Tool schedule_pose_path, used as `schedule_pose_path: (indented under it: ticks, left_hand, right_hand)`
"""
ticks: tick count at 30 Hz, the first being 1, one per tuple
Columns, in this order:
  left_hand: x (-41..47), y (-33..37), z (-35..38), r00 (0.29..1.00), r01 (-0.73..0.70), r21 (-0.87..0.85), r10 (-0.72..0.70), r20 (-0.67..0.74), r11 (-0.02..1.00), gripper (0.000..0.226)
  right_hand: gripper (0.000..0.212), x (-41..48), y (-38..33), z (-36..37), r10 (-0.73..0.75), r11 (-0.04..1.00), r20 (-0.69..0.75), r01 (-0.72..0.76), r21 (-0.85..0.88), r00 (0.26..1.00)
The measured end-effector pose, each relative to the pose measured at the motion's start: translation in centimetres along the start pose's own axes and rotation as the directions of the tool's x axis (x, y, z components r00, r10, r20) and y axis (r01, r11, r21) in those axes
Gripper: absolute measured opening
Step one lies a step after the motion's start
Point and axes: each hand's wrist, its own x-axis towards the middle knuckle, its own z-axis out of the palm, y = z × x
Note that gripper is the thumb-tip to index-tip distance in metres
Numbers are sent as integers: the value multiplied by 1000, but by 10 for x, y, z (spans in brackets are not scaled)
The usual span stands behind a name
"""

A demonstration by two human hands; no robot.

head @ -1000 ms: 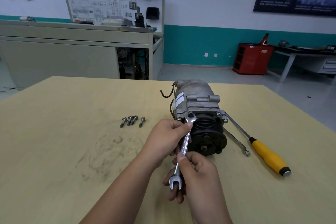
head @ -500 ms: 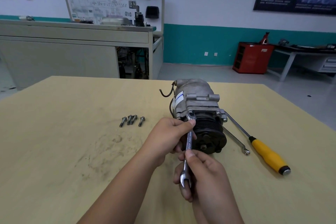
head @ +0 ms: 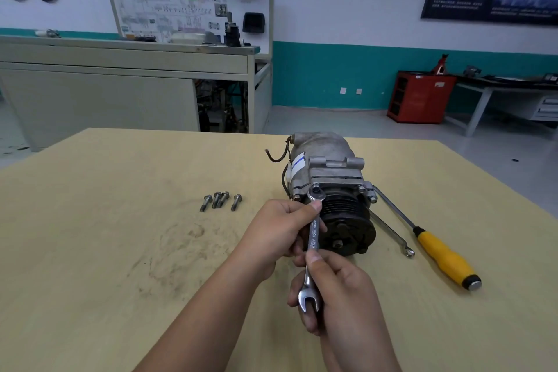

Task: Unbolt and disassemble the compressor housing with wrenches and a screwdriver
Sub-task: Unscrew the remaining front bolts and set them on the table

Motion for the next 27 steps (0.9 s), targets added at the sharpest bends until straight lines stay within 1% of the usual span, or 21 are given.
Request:
schedule_pose_path:
  ticks: [2, 4, 5, 6, 7, 8, 9, 10, 11, 12, 13, 14, 15, 18, 20, 22, 23, 24, 25, 26, 27]
  left_hand:
    - [-2, -1, 0, 1000, 3, -1, -3, 8, 1000, 41]
    - [-5, -3, 0, 1000, 0, 5, 0, 10, 1000, 42]
    - [-7, -4, 0, 1000, -1, 4, 1, 6, 1000, 42]
    - [-8, -6, -1, 1000, 0, -1, 0, -2, 1000, 43]
    - [-10, -7, -1, 1000, 3, -7, -3, -8, 1000, 43]
    - [-12, -8, -1, 1000, 10, -14, -10, -9, 1000, 43]
    - [-14, -8, -1, 1000, 22, -22, -22, 0, 1000, 42]
    - [-16, -8, -1, 999, 38, -28, -38, 23, 999, 40]
    - [-18, -8, -1, 996, 60, -32, -58, 61, 998, 38]
    - [-20, -7, -1, 991, 85, -29, -82, 108, 996, 38]
    - [-22, -5, -2, 983, 109, -20, -104, 153, 994, 39]
    - [-23, -3, -3, 975, 126, -8, -123, 188, 992, 42]
    - [-24, -2, -4, 967, 142, 2, -139, 212, 990, 44]
    - [-26, 1, -7, 933, 224, -27, -206, 296, 974, 47]
    - [-28, 1, -8, 892, 296, -60, -253, 376, 953, 46]
    - [-30, 1, -6, 849, 366, -86, -294, 439, 927, 43]
    - [-30, -1, -4, 841, 385, -97, -305, 448, 918, 44]
    - [-31, -3, -2, 848, 392, -107, -314, 428, 914, 48]
    - [-31, -5, 0, 870, 383, -109, -318, 376, 917, 52]
    - [-31, -7, 2, 901, 355, -105, -311, 302, 929, 55]
    - [-31, -9, 3, 934, 312, -109, -284, 218, 944, 55]
  right_hand:
    - [31, -2, -1, -4, 0, 1000, 19, 0, -10, 1000]
    - [33, -3, 0, -11, -31, 999, -18, 30, -44, 999]
    - [32, -2, 3, -17, -110, 986, -66, 100, -132, 992]
    - [33, 0, 5, -22, -231, 942, -114, 193, -275, 966]
    - [41, 2, 6, -26, -369, 851, -115, 285, -442, 922]
    - [56, 4, 6, -30, -488, 719, -49, 369, -589, 871]
    - [67, 6, 4, -33, -570, 567, 55, 441, -696, 820]
    - [71, 8, 3, -36, -607, 429, 154, 485, -762, 779]
    - [68, 11, 1, -38, -621, 320, 226, 506, -801, 751]
    - [59, 14, 0, -41, -638, 239, 261, 509, -827, 724]
    - [49, 16, -2, -42, -659, 180, 278, 505, -844, 699]
    - [43, 18, -4, -42, -674, 146, 289, 506, -850, 680]
    - [40, 18, -6, -42, -674, 139, 299, 513, -847, 675]
    - [35, 16, -11, -42, -638, 169, 352, 571, -804, 685]
    - [34, 13, -13, -44, -608, 174, 373, 576, -799, 701]
    - [30, 8, -13, -46, -562, 211, 378, 570, -794, 736]
    - [22, 5, -15, -47, -523, 268, 359, 549, -792, 773]
    - [18, 3, -16, -48, -455, 373, 333, 516, -771, 826]
    - [28, 0, -18, -48, -356, 509, 291, 445, -736, 888]
    - [33, -3, -19, -49, -240, 641, 240, 339, -689, 941]
    - [31, -6, -19, -50, -157, 726, 168, 229, -648, 973]
